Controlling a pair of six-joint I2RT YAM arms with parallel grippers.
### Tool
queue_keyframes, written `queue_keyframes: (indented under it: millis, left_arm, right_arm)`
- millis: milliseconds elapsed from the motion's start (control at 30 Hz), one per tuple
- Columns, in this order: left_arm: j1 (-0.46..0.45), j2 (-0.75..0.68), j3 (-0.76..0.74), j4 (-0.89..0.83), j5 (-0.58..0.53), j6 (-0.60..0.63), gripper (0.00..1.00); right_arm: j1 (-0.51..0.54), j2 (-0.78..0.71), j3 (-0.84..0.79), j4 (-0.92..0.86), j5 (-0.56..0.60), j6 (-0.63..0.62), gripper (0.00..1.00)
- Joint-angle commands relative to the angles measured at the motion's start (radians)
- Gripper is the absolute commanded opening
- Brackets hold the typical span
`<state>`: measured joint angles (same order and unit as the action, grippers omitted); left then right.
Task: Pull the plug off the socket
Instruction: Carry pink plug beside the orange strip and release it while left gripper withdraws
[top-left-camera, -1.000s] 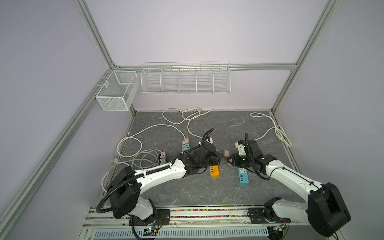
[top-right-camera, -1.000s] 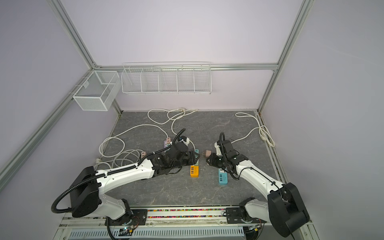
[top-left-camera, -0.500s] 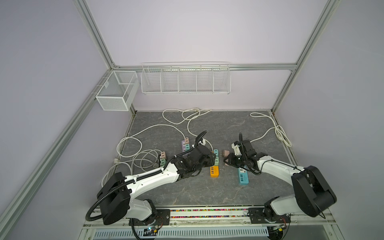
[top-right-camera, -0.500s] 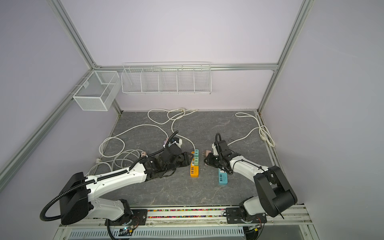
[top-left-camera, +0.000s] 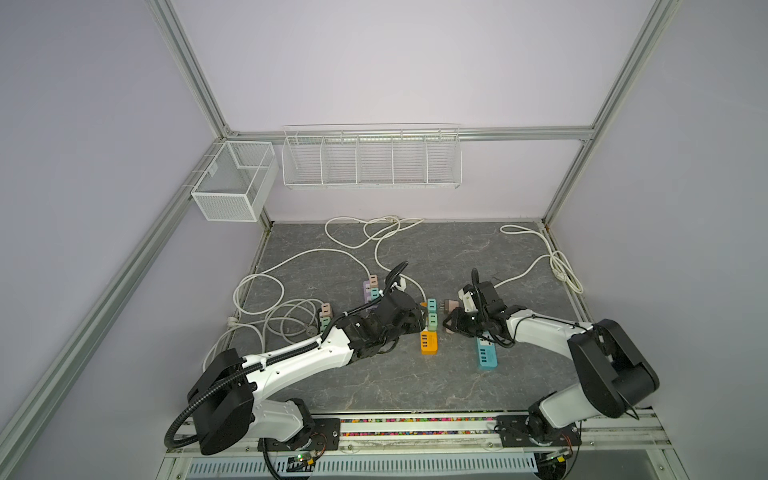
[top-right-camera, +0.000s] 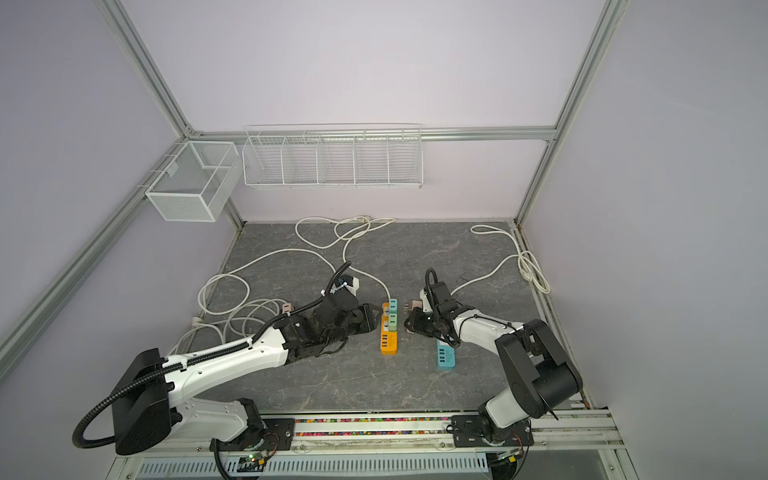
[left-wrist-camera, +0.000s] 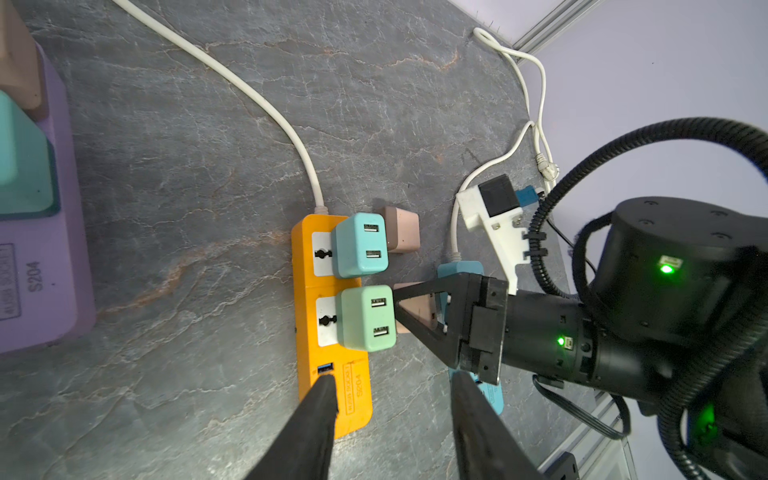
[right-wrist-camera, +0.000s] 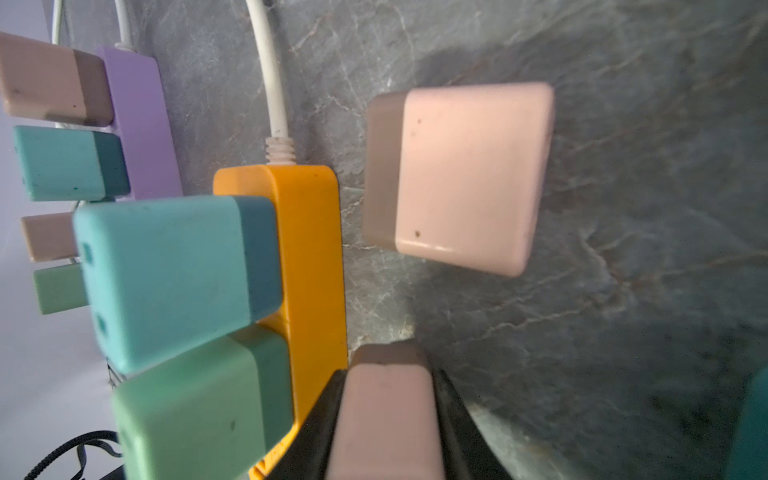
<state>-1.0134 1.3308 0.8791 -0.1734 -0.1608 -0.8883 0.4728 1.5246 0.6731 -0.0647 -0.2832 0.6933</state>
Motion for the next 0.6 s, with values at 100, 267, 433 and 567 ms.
queue_keyframes:
  millis: [100, 267, 433, 567]
  left_arm:
    - [0.006, -0.039, -0.025, 0.020, -0.002, -0.020, 0.47]
    - [0.007, -0.054, -0.020, 0.011, 0.010, -0.020, 0.47]
    - [0.015, -0.086, -0.017, -0.037, 0.012, -0.014, 0.47]
    - [0.024, -0.117, -0.034, -0.058, 0.007, 0.012, 0.49]
  right_arm:
    - [0.007, -0.041, 0.004, -0.066, 0.037, -0.008, 0.54]
    - [0.007, -0.124, 0.010, -0.132, 0.074, -0.025, 0.66]
    - [0.009, -0.192, 0.032, -0.219, 0.095, -0.041, 0.73]
    - [0.020, -0.234, 0.046, -0.287, 0.139, -0.067, 0.75]
